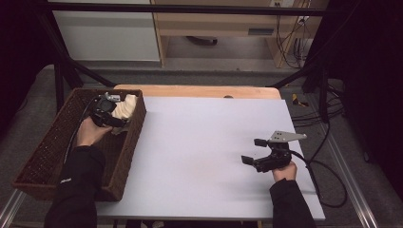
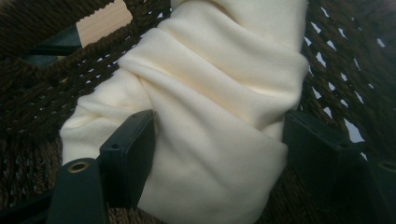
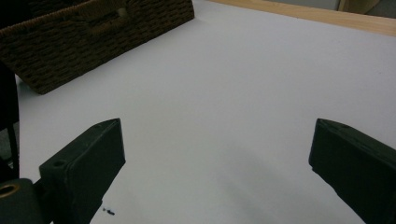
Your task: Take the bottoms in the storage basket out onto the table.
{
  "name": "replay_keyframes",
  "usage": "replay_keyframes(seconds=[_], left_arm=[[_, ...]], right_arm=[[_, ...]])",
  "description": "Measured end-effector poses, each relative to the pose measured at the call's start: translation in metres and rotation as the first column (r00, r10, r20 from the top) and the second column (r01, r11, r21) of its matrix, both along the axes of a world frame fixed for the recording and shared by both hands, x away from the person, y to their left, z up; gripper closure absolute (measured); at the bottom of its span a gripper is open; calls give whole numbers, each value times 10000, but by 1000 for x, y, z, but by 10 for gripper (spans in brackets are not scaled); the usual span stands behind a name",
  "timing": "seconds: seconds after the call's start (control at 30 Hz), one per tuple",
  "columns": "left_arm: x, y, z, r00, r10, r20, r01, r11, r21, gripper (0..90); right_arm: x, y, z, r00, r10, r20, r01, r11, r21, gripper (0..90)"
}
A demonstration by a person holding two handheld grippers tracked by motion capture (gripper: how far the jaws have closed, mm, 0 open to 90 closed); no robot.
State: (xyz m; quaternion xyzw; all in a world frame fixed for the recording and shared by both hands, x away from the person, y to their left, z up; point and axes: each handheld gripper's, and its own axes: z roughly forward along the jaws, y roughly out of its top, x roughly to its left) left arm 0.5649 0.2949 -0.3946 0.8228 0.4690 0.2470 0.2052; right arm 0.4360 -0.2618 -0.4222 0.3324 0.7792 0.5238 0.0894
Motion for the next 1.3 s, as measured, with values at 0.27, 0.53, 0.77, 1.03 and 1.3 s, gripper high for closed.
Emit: replay_keyframes(seconds=[0.27, 0.53, 0.77, 1.03, 1.3], left_arm=[[0, -1, -1, 9998, 157, -116, -154, 9996, 216, 351], [-1, -3, -1, 9995, 305, -122, -298, 9981, 531, 508], [-3, -3, 0, 9995, 127, -275, -116, 9991, 404, 607], [-2, -1, 0, 9994, 192, -284, -184, 9995, 249, 633], [-3, -4, -1, 9996, 225, -161, -216, 9983, 544, 632]], right_arm=[[0, 0, 0, 10000, -12, -42, 12, 10000, -1, 41], [0, -1, 1, 10000, -8, 9, 8, 10000, 32, 41], [0, -1, 1, 10000, -5, 2, 5, 10000, 28, 41], [0, -1, 1, 10000, 1, -3, -1, 10000, 59, 41], [-1, -1, 1, 10000, 3, 17, -3, 10000, 89, 41]])
